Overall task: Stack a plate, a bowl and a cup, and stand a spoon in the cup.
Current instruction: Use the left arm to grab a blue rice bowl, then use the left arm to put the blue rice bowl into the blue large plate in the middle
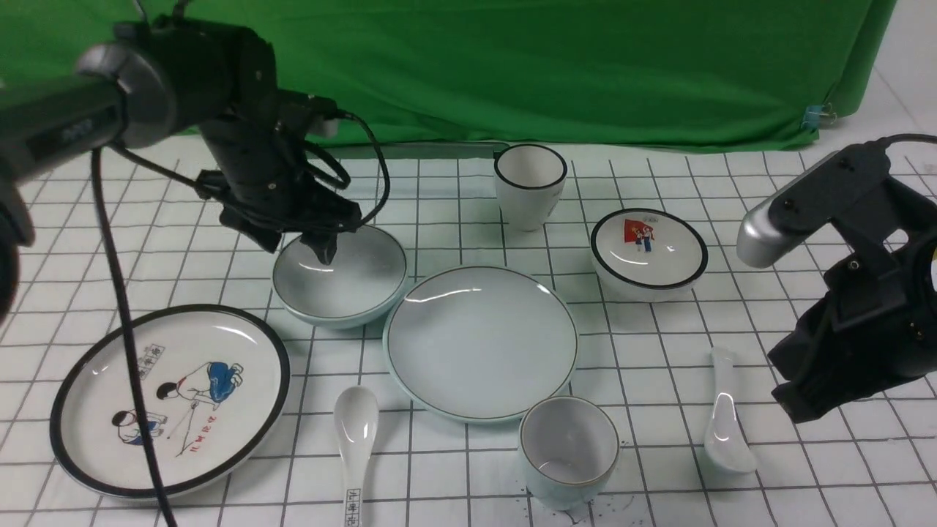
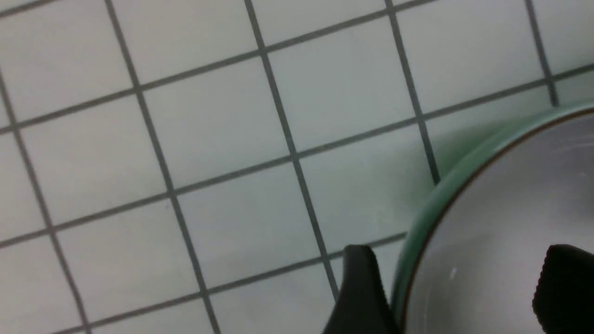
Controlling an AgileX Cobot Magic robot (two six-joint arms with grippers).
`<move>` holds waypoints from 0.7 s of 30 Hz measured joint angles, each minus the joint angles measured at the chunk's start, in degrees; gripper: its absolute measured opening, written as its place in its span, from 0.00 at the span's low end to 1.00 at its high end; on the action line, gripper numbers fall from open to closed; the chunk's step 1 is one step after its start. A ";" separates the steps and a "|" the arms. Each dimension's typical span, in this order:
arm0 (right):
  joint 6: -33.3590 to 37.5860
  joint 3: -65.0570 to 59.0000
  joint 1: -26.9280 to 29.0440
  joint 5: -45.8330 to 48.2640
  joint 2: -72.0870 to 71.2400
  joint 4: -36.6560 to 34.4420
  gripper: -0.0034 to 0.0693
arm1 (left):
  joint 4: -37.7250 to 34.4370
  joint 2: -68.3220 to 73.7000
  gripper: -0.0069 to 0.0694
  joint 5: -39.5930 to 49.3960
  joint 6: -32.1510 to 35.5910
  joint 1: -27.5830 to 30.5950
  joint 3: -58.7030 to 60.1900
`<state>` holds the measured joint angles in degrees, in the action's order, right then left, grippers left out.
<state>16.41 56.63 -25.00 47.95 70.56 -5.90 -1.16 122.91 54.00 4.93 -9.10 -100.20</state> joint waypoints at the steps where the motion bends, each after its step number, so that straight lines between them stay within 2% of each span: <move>1: -0.02 0.00 0.00 0.00 0.00 0.00 0.06 | 0.00 1.09 0.58 0.00 -0.09 0.00 -0.12; 3: -0.07 0.00 0.00 0.00 0.00 0.00 0.06 | 0.00 1.72 0.52 0.10 -0.15 0.00 -0.19; 4: -0.18 0.00 0.00 -0.19 0.00 0.00 0.06 | 0.16 2.19 0.41 0.15 -0.14 0.00 -0.19; 6: -0.21 0.00 0.00 -0.69 0.00 0.00 0.07 | 0.34 2.32 0.30 0.15 -0.14 0.04 -0.26; 7: -0.21 0.00 0.00 -0.69 0.00 0.00 0.07 | 0.24 2.32 0.29 0.14 -0.14 0.04 -0.26; 8: -0.26 0.00 0.00 -0.96 0.00 0.00 0.07 | 0.02 1.91 0.22 0.42 -0.14 0.17 -0.74; 11: -0.27 0.00 0.00 -1.02 0.00 0.00 0.07 | -0.64 0.47 0.12 2.15 0.73 0.06 -1.51; 17: 0.00 0.04 0.00 -1.07 0.00 0.00 0.07 | -1.50 -4.27 0.08 4.09 3.05 -0.03 -2.28; 20: 0.00 0.74 0.00 -0.47 -0.27 0.50 0.07 | -4.95 -8.71 0.08 4.61 5.00 -0.03 -2.42; 21: 0.00 1.42 0.00 -0.11 -0.60 0.98 0.07 | -8.11 -11.19 0.08 5.26 6.11 -0.03 -2.69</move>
<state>16.41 58.05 -25.00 47.84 69.96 -4.92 -9.27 111.72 59.26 11.04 -9.13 -102.88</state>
